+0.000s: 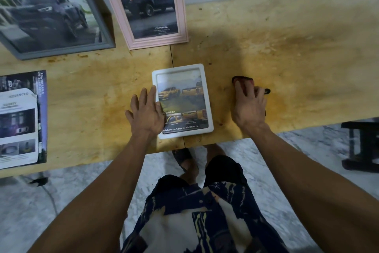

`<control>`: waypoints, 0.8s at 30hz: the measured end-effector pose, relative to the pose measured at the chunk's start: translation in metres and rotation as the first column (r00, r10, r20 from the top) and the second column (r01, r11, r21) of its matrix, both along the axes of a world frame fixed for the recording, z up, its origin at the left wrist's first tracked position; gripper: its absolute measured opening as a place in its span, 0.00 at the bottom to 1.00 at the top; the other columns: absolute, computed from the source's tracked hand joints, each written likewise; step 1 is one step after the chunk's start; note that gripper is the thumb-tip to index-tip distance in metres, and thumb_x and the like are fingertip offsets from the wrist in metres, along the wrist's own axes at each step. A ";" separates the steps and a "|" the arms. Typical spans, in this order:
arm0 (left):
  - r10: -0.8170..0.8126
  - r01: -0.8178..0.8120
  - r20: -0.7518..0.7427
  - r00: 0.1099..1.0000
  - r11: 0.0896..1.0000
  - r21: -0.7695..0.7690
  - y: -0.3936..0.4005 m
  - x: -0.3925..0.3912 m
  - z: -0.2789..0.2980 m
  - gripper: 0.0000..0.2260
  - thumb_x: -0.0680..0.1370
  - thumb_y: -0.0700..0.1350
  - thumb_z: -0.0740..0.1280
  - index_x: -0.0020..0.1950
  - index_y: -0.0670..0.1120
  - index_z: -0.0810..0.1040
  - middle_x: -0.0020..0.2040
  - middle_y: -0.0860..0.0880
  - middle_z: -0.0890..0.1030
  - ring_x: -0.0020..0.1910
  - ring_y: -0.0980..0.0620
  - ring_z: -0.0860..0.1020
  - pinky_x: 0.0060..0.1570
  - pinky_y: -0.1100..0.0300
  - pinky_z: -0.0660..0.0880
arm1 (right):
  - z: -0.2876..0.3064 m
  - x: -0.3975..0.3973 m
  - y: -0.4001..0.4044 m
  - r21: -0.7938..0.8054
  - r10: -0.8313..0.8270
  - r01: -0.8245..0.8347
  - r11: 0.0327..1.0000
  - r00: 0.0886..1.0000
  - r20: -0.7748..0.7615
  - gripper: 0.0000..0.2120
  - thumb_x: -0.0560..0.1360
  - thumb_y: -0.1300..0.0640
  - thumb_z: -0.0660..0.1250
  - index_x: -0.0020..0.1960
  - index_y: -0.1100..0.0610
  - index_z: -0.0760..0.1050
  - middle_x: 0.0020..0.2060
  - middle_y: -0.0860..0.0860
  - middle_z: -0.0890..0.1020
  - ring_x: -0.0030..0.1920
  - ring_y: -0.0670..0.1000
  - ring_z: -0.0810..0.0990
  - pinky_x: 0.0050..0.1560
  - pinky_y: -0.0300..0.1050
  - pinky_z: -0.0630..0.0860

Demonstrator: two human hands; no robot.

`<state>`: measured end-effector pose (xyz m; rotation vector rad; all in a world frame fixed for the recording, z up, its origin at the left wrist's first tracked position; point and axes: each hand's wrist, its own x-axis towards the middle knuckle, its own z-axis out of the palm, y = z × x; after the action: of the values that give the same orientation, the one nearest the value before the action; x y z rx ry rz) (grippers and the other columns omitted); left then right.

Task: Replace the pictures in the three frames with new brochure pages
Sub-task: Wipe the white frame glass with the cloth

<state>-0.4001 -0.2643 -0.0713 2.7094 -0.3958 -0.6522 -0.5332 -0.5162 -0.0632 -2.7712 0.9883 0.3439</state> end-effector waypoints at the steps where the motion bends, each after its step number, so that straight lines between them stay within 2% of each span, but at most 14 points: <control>1: -0.002 0.002 0.004 1.000 1.000 0.001 0.000 0.000 0.000 0.24 0.85 0.55 0.50 0.81 0.56 0.52 0.82 0.51 0.51 0.80 0.41 0.47 0.72 0.31 0.51 | -0.001 -0.001 0.000 -0.006 0.003 -0.003 1.000 1.000 -0.007 0.32 0.74 0.62 0.62 0.76 0.54 0.59 0.71 0.57 0.63 0.61 0.62 0.61 0.52 0.57 0.66; 7: -0.008 0.008 0.017 1.000 1.000 -0.008 -0.002 -0.001 0.004 0.23 0.85 0.54 0.51 0.81 0.56 0.53 0.81 0.50 0.54 0.80 0.40 0.49 0.72 0.31 0.53 | 0.005 0.001 0.000 -0.048 -0.027 0.024 0.999 0.999 -0.047 0.32 0.72 0.60 0.64 0.75 0.50 0.60 0.71 0.55 0.62 0.64 0.61 0.60 0.56 0.58 0.64; 9: -0.003 0.003 0.010 1.000 1.000 -0.024 -0.002 -0.001 0.005 0.24 0.85 0.53 0.52 0.81 0.55 0.54 0.81 0.49 0.55 0.79 0.40 0.49 0.71 0.31 0.53 | 0.010 0.004 0.008 -0.083 -0.042 0.045 0.996 0.999 0.034 0.30 0.71 0.59 0.65 0.72 0.51 0.64 0.70 0.55 0.65 0.64 0.62 0.62 0.58 0.60 0.63; 11: 0.027 -0.027 0.005 1.000 0.998 -0.054 -0.002 0.000 0.006 0.24 0.84 0.52 0.55 0.80 0.53 0.57 0.80 0.48 0.57 0.79 0.39 0.52 0.71 0.32 0.55 | 0.013 0.010 0.021 -0.090 -0.046 0.062 0.994 0.983 0.176 0.23 0.72 0.58 0.63 0.68 0.53 0.70 0.65 0.56 0.71 0.62 0.62 0.67 0.57 0.60 0.66; 13: 0.080 -0.080 0.004 0.997 0.993 -0.089 -0.001 -0.001 0.007 0.23 0.82 0.51 0.59 0.78 0.51 0.61 0.78 0.46 0.63 0.76 0.39 0.57 0.69 0.33 0.60 | 0.018 0.018 0.036 0.027 -0.082 0.078 0.997 0.953 0.292 0.18 0.76 0.58 0.61 0.65 0.55 0.73 0.60 0.58 0.75 0.58 0.62 0.71 0.53 0.58 0.70; 14: 0.110 -0.109 0.005 0.994 0.989 -0.096 -0.001 -0.002 0.008 0.23 0.82 0.50 0.60 0.76 0.49 0.63 0.76 0.45 0.65 0.74 0.38 0.60 0.67 0.35 0.63 | 0.020 0.021 0.043 0.120 -0.118 0.085 0.989 0.946 0.303 0.18 0.77 0.58 0.60 0.66 0.56 0.72 0.60 0.58 0.75 0.58 0.62 0.71 0.53 0.58 0.71; 17: 0.213 -0.212 -0.005 0.977 0.972 -0.100 -0.003 -0.010 0.015 0.20 0.81 0.49 0.62 0.73 0.46 0.69 0.69 0.40 0.70 0.69 0.37 0.64 0.63 0.40 0.67 | 0.014 0.026 0.055 0.335 -0.206 0.106 0.936 0.938 0.277 0.18 0.79 0.59 0.57 0.68 0.59 0.70 0.61 0.59 0.75 0.61 0.62 0.71 0.55 0.55 0.70; 20: 0.276 -0.280 -0.049 0.960 0.954 -0.106 -0.002 -0.014 0.019 0.18 0.82 0.48 0.62 0.70 0.45 0.73 0.67 0.39 0.72 0.68 0.37 0.66 0.63 0.42 0.67 | 0.014 0.026 0.063 0.491 -0.313 0.151 0.858 0.912 0.265 0.17 0.80 0.59 0.59 0.67 0.60 0.69 0.57 0.59 0.77 0.57 0.61 0.75 0.47 0.47 0.66; 24: 0.275 -0.283 -0.075 0.959 0.947 -0.150 0.002 -0.015 0.017 0.16 0.81 0.50 0.62 0.63 0.43 0.81 0.60 0.39 0.81 0.60 0.36 0.77 0.59 0.45 0.75 | 0.017 0.026 0.070 0.574 -0.380 0.218 0.789 0.908 0.176 0.14 0.81 0.58 0.59 0.65 0.61 0.71 0.58 0.59 0.79 0.58 0.59 0.76 0.47 0.42 0.63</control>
<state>-0.4154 -0.2627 -0.0539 2.5229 -0.0444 -0.5832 -0.5073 -0.4461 -0.0465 -2.0351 1.0417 0.1377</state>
